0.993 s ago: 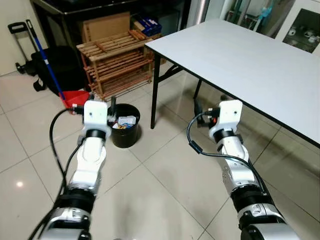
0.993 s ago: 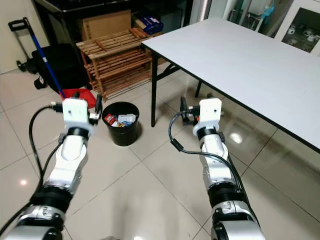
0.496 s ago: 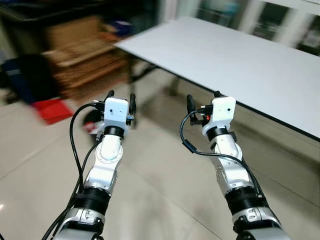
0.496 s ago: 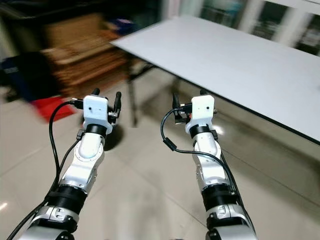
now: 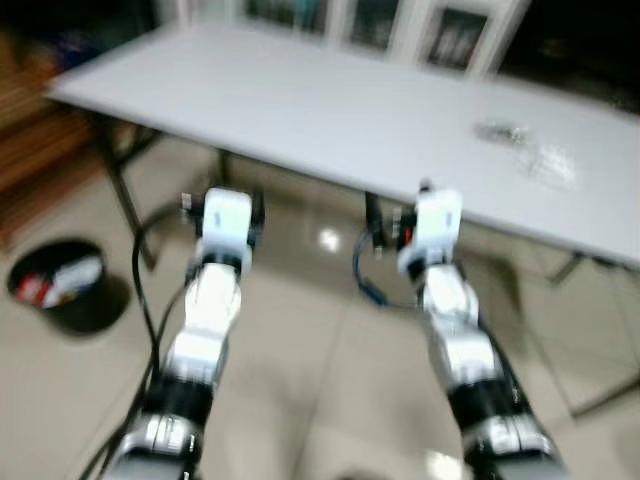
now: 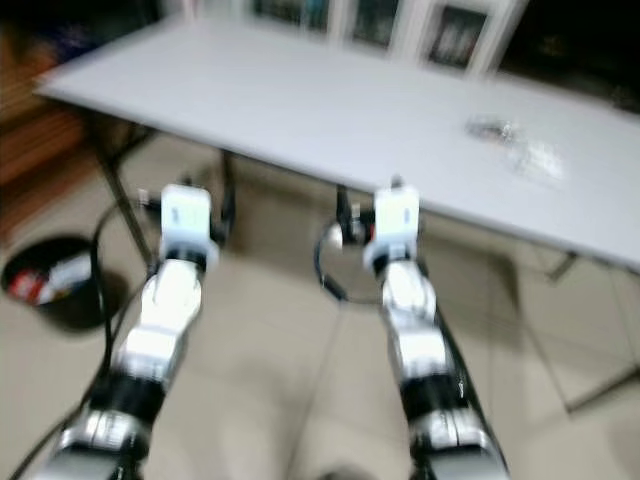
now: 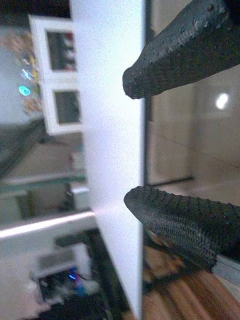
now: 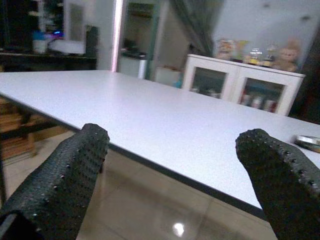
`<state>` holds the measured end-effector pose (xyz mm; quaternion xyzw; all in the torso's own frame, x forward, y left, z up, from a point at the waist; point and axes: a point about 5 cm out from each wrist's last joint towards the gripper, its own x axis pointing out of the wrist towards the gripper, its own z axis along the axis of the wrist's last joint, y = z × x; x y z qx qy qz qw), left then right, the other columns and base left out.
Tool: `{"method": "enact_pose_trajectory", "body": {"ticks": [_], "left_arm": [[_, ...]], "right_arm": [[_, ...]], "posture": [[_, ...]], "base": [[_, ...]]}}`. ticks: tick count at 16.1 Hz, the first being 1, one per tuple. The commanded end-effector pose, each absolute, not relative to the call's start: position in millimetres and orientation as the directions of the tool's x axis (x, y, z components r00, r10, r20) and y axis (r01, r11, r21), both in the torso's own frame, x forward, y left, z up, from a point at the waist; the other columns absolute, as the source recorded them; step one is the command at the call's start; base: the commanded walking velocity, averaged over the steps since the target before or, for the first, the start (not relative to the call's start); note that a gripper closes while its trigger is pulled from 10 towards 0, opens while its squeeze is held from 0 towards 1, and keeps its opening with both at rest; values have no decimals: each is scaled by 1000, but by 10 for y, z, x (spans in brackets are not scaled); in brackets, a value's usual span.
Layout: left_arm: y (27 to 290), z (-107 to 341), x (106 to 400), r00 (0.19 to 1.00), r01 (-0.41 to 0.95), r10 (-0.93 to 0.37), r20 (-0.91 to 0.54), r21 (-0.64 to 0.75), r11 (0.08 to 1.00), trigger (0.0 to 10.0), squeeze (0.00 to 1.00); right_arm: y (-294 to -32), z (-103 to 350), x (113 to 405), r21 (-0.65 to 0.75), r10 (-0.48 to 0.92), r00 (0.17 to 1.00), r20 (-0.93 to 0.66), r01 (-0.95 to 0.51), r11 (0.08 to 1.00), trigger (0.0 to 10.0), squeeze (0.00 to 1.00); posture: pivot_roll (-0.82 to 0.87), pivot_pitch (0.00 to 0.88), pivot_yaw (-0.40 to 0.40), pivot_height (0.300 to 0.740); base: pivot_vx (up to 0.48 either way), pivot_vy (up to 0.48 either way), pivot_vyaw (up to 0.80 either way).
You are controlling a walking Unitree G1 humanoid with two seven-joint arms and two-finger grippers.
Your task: Picking trash to rubbish bin
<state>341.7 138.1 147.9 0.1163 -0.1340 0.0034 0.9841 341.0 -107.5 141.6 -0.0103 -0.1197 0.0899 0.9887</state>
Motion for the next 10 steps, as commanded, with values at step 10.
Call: {"method": "enact_pose_trajectory", "body": {"ticks": [10], "left_arm": [[1352, 1577, 3441, 960, -28, -32, 277, 208, 978, 10000, 0]], "right_arm": [[-1109, 1436, 3407, -43, 170, 958, 230, -165, 985, 10000, 0]], "posture": [[-20, 1, -70, 740]], "base": [[0, 0, -481]]}}
